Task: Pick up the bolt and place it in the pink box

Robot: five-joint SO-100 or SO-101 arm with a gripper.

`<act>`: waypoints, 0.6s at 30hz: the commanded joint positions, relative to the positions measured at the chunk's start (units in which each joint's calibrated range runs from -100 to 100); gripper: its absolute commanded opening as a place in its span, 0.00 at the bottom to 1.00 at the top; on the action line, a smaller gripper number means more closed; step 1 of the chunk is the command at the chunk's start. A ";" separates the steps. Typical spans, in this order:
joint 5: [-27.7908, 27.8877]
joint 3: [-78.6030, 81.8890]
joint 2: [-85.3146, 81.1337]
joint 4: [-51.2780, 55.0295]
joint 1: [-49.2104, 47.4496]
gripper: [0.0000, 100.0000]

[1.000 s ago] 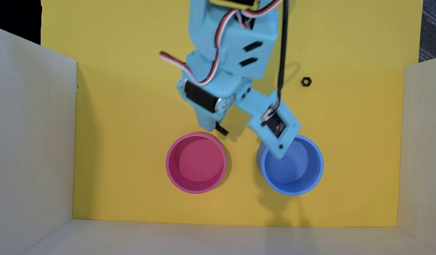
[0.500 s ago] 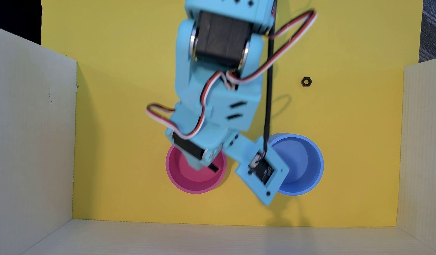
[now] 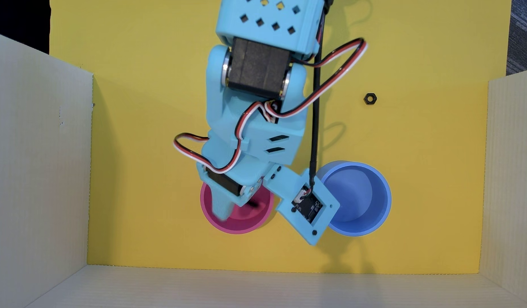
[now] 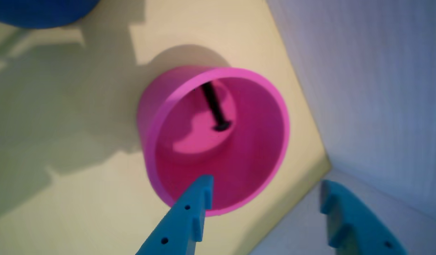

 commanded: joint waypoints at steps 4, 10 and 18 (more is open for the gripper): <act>0.23 -1.75 -3.22 8.67 -0.79 0.01; 3.66 11.28 -22.16 15.45 -8.15 0.01; 3.35 50.90 -66.60 -6.69 -12.63 0.01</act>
